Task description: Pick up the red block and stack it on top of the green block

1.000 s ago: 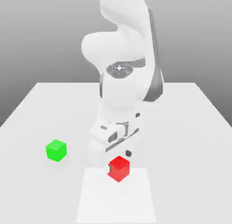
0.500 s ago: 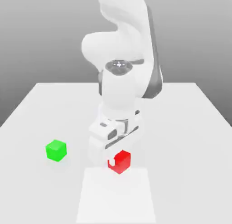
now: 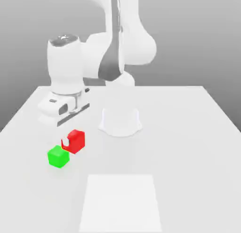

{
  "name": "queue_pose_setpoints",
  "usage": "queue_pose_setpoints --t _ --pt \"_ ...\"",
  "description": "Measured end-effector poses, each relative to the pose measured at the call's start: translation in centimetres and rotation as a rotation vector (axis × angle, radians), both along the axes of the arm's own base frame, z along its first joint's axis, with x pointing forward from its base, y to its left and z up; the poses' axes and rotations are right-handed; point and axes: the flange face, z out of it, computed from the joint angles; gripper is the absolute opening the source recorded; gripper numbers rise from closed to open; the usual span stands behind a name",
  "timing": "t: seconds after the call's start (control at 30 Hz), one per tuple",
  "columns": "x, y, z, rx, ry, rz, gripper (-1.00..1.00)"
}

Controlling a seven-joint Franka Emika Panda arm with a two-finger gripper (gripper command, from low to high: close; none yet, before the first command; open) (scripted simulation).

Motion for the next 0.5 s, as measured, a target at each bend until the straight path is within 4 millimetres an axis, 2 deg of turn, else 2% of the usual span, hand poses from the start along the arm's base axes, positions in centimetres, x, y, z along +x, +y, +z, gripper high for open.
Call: queue_pose_setpoints --t 0.1,0.17,0.5 --pt "-2.6 -2.7 0.2 0.009 0.001 0.064 -1.0" --pt "-3.6 -3.4 -0.2 0.024 -0.003 0.092 -1.0" --pt "-3.5 -2.8 -4.6 0.088 -0.011 0.108 -1.0"
